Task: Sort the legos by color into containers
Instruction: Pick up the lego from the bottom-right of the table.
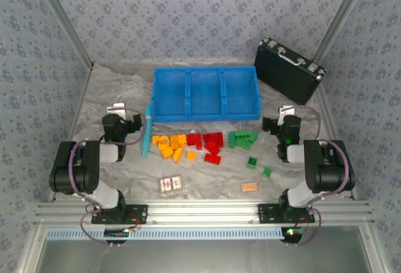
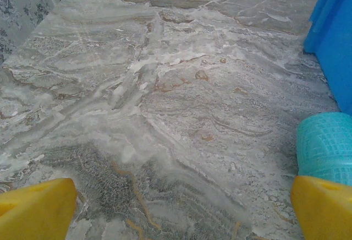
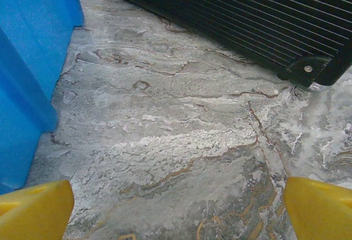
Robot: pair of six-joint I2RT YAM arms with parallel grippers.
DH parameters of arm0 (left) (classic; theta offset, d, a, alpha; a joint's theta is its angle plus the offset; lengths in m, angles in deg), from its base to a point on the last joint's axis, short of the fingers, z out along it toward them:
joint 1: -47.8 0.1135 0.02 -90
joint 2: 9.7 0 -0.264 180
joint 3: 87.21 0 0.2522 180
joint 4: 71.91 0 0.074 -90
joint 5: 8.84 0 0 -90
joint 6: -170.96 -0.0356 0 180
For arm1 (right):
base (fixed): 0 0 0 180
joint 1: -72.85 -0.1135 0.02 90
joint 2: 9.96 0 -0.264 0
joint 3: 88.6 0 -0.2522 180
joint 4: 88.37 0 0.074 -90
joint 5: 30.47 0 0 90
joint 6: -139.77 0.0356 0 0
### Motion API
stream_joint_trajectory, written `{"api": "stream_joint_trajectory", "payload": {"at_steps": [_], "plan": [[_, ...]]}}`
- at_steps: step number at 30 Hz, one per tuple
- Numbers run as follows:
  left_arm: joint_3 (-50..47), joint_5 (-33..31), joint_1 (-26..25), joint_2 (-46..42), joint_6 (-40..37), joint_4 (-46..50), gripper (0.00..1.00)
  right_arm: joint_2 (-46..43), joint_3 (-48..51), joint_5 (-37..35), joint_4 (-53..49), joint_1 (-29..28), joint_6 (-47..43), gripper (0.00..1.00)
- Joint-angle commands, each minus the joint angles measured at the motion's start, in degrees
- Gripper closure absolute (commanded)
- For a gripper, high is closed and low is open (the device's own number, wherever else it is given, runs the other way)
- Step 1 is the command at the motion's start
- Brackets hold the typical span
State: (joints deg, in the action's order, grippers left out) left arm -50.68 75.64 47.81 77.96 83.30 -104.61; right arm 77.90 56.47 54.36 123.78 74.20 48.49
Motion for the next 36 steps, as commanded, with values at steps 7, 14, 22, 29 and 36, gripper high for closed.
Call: {"api": "stream_joint_trajectory", "payload": {"at_steps": [7, 14, 22, 29, 36], "plan": [[0.80, 0.94, 0.30, 0.28, -0.71, -0.26, 0.00, -0.75, -1.19, 0.22, 0.59, -0.12, 0.22, 0.01], [0.81, 0.91, 0.27, 0.23, -0.72, -0.30, 0.00, -0.75, -1.18, 0.20, 0.58, -0.11, 0.25, 0.01], [0.79, 0.94, 0.25, 0.24, -0.76, -0.23, 0.00, -0.75, -1.12, 0.16, 0.67, -0.19, 0.26, 0.01], [0.79, 0.90, 0.30, 0.28, -0.71, -0.28, 0.00, -0.75, -1.13, 0.23, 0.63, -0.16, 0.22, 0.01], [0.84, 0.97, 0.39, 0.25, -0.80, -0.10, 0.00, -2.88, -1.69, -0.83, -1.76, -0.29, 0.54, 0.01]]}}
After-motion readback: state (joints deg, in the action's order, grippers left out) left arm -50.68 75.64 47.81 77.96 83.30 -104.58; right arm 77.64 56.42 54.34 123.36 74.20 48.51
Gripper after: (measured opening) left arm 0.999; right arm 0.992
